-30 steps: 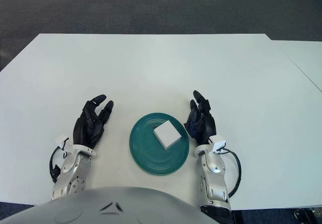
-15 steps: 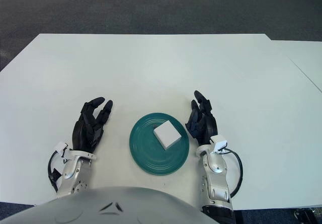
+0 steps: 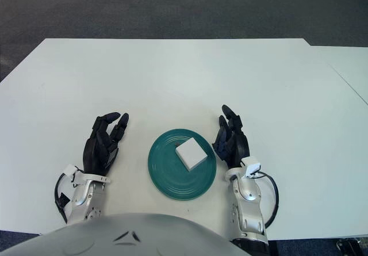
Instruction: Put the charger into the plate.
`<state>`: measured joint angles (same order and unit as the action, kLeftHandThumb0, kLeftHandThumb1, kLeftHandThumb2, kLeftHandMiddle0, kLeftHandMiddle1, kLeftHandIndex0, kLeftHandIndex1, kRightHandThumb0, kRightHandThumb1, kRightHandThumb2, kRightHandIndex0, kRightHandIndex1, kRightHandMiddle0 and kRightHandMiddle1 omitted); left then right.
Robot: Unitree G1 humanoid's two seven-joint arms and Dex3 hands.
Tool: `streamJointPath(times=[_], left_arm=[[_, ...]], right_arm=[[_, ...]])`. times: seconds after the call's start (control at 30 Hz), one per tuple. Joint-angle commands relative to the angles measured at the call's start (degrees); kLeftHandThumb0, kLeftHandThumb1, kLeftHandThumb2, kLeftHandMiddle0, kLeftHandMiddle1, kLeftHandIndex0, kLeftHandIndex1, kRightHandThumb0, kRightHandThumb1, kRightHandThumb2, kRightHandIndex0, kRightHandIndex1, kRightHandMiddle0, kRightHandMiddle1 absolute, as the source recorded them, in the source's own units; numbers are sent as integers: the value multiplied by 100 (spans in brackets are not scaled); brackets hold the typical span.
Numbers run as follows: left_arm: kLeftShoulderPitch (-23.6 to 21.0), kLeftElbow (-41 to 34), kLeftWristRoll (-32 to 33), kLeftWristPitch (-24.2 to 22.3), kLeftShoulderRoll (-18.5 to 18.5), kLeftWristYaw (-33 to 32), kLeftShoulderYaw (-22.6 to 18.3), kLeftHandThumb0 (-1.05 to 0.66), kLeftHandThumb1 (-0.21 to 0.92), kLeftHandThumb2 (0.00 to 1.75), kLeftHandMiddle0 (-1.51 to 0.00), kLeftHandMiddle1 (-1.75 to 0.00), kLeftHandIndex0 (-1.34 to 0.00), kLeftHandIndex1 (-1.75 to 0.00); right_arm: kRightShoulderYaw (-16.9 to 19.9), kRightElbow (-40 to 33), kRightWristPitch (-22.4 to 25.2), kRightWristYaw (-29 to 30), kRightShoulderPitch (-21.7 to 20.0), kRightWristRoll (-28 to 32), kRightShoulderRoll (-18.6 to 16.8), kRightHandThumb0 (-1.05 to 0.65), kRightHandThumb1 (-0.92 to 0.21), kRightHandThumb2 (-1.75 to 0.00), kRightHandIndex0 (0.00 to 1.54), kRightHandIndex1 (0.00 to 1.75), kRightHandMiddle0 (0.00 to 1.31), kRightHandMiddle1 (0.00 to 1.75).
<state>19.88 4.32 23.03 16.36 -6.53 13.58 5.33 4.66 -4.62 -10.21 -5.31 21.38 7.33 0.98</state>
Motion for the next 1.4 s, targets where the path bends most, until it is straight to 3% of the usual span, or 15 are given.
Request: streamJointPath(times=[0.0, 0.17, 0.37, 0.7, 1.03, 1.27, 1.37], left_arm=[[13, 610, -134, -25, -97, 66, -65, -98, 92, 82, -33, -3, -12, -132], [-66, 847, -361, 185, -79, 104, -91, -102, 92, 87, -29, -1, -4, -114], [-254, 1146, -382, 320, -101, 186, -229, -104, 92, 88, -28, 0, -1, -104], [-916, 1393, -109, -37, -215, 137, -555, -99, 92, 86, -31, -2, -12, -110], [-1539, 1761, -300, 160, -51, 391, -587, -97, 92, 89, -28, 0, -11, -106], [-1655, 1932, -549, 326, -63, 343, -601, -97, 92, 90, -23, 0, -4, -94], [-1550, 1785, -633, 178, -62, 263, -560, -96, 92, 90, -24, -1, -6, -94]], right_arm=[[3, 85, 210, -83, 493, 24, 51, -84, -92, -91, 9, 0, 0, 39], [32, 134, 165, -80, 497, 51, 19, -84, -92, -91, 10, 0, 0, 42], [93, 255, 175, -36, 380, 77, -1, -83, -92, -91, 11, 1, 0, 46], [225, 765, 362, 4, -402, 72, 97, -84, -92, -90, 10, 0, 0, 46], [314, 1045, 112, 122, -844, -46, 117, -85, -92, -91, 8, 0, 0, 44], [324, 1103, -13, 163, -967, -47, 131, -85, -92, -92, 8, 0, 0, 45], [345, 1224, -96, 162, -1049, -19, 127, -85, -92, -92, 8, 0, 0, 45]])
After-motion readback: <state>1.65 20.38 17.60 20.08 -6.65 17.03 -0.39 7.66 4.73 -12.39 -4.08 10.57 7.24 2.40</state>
